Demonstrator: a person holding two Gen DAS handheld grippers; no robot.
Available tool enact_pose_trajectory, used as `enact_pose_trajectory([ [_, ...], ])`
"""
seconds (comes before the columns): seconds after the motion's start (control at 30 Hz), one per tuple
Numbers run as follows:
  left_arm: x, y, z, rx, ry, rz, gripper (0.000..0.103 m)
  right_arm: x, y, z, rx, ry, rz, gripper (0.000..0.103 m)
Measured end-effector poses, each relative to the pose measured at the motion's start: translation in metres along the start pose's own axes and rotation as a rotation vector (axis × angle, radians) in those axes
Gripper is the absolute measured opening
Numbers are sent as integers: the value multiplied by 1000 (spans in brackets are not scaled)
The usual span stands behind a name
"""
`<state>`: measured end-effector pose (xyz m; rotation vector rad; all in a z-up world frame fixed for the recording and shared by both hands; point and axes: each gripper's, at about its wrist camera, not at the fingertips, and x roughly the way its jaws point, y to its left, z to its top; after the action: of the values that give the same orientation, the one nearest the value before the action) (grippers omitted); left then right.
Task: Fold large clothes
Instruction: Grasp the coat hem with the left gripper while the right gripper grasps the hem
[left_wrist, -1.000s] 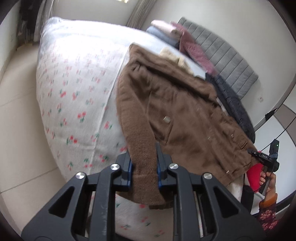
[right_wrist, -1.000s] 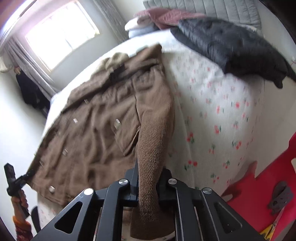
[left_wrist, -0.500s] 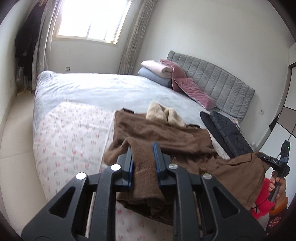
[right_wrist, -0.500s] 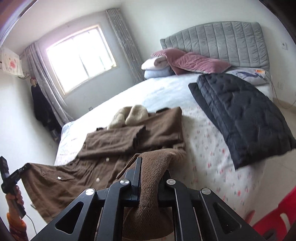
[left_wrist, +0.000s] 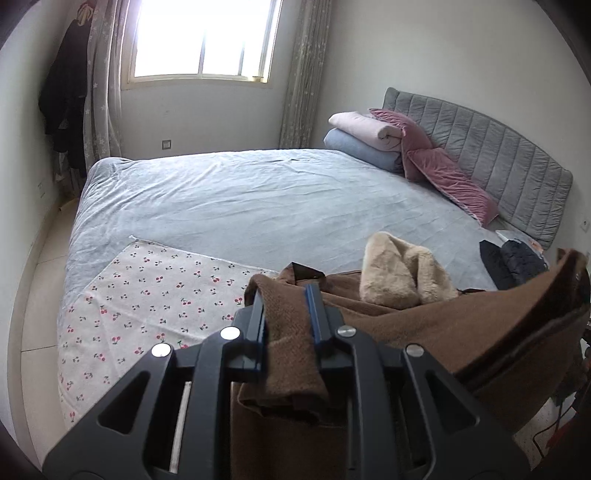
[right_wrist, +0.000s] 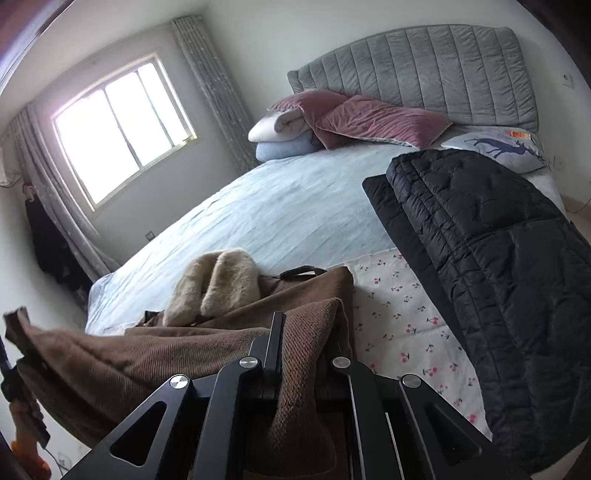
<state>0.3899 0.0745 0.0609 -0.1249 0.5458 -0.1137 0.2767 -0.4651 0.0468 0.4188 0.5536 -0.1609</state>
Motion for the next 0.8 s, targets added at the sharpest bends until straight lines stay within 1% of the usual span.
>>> enact_pose_trajectory([
  [0.03, 14, 0, -1, -1, 14, 10, 22, 19, -5, 2, 11, 16, -3, 9],
  [0.1, 54, 2, -7, -11, 66, 40, 23, 48, -11, 2, 20, 45, -7, 9],
  [0.17, 81, 3, -19, 0, 106, 70, 24, 80, -15, -2, 5, 82, -41, 9],
  [0.2, 100, 4, -28, 5, 135, 73, 25, 98, -16, -6, -7, 105, -62, 9],
  [0.3, 132, 6, -51, 24, 201, 114, 29, 131, -22, -19, -18, 147, -106, 10],
  [0.33, 137, 9, -55, 20, 221, 109, 31, 141, -27, -22, -8, 161, -118, 10],
  [0.37, 142, 14, -60, -2, 252, 84, 32, 145, -30, -23, 4, 169, -116, 10],
  [0.4, 142, 17, -60, -20, 257, 62, 33, 146, -35, -24, 21, 174, -101, 10],
  [0.43, 136, 22, -60, -47, 245, 27, 34, 145, -37, -23, 29, 176, -86, 10],
  [0.47, 131, 25, -58, -66, 239, -10, 38, 143, -38, -21, 28, 181, -69, 13],
  [0.5, 124, 26, -55, -74, 235, -39, 40, 141, -38, -20, 19, 189, -51, 15],
  [0.53, 117, 28, -51, -78, 228, -74, 45, 136, -37, -17, 3, 199, -32, 19],
  [0.57, 107, 32, -47, -80, 219, -115, 54, 129, -34, -15, -8, 206, -15, 24],
  [0.6, 98, 34, -41, -74, 207, -121, 60, 121, -34, -13, -13, 210, 3, 26],
  [0.63, 85, 37, -35, -57, 178, -117, 68, 113, -34, -9, -15, 205, 18, 32],
  [0.67, 77, 41, -30, -44, 154, -121, 69, 103, -35, -6, -19, 183, 20, 45],
  [0.7, 64, 47, -24, -24, 124, -132, 70, 90, -37, -2, -26, 143, 17, 53],
  [0.73, 58, 53, -20, -13, 110, -132, 73, 79, -39, 1, -35, 109, 22, 65],
  [0.77, 56, 61, -15, -4, 105, -131, 78, 68, -42, 4, -46, 78, 33, 70],
  [0.8, 53, 65, -12, 16, 107, -127, 80, 61, -44, 6, -56, 63, 42, 71],
])
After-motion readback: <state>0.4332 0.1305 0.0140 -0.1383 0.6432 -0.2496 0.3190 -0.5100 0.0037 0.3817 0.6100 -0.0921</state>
